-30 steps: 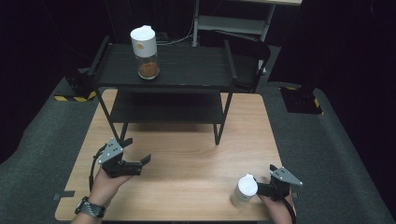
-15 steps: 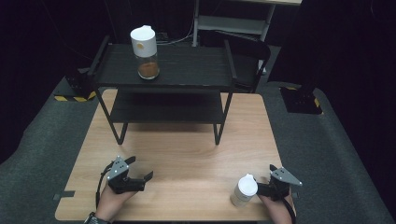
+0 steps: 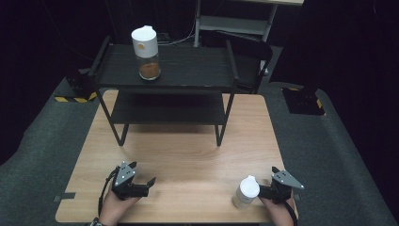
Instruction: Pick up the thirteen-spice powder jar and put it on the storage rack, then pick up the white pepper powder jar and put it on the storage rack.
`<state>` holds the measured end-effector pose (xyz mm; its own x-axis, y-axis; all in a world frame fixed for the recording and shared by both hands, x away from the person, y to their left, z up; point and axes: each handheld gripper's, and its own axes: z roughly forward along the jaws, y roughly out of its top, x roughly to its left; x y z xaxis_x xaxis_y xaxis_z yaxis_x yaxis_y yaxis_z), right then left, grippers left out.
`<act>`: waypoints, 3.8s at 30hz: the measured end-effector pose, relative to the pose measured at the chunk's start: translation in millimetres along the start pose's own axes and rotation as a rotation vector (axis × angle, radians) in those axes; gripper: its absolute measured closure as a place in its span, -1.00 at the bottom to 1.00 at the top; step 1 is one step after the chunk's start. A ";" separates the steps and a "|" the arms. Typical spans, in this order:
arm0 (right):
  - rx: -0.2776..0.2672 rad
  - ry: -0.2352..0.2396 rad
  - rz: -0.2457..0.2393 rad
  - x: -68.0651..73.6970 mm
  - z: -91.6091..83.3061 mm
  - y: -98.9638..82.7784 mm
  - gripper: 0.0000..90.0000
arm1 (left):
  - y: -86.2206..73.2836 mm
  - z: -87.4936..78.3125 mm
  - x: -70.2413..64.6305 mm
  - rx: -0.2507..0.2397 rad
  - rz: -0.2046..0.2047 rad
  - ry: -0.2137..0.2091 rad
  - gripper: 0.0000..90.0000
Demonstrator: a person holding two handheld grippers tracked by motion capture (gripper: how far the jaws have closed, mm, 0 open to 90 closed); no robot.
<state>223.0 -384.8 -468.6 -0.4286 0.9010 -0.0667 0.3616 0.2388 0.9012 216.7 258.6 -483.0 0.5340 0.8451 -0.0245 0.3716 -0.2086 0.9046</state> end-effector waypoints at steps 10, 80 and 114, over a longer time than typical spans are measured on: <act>-0.011 -0.001 0.022 -1.7 -1.4 -2.4 -0.99 | -2.3 -3.0 0.1 -0.005 0.009 -0.009 -0.99; -0.271 0.217 -0.007 19.1 -67.6 9.7 -0.97 | 2.8 -3.3 -7.6 0.037 0.058 0.009 -0.99; -0.189 0.388 -0.023 0.7 -38.9 -7.6 -0.73 | 2.6 -3.6 -7.1 0.035 0.060 0.007 -0.99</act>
<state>187.7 -400.1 -458.8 -0.7273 0.6849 0.0452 0.2055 0.1544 0.9664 211.2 253.8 -478.9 0.5506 0.8341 0.0324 0.3659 -0.2760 0.8888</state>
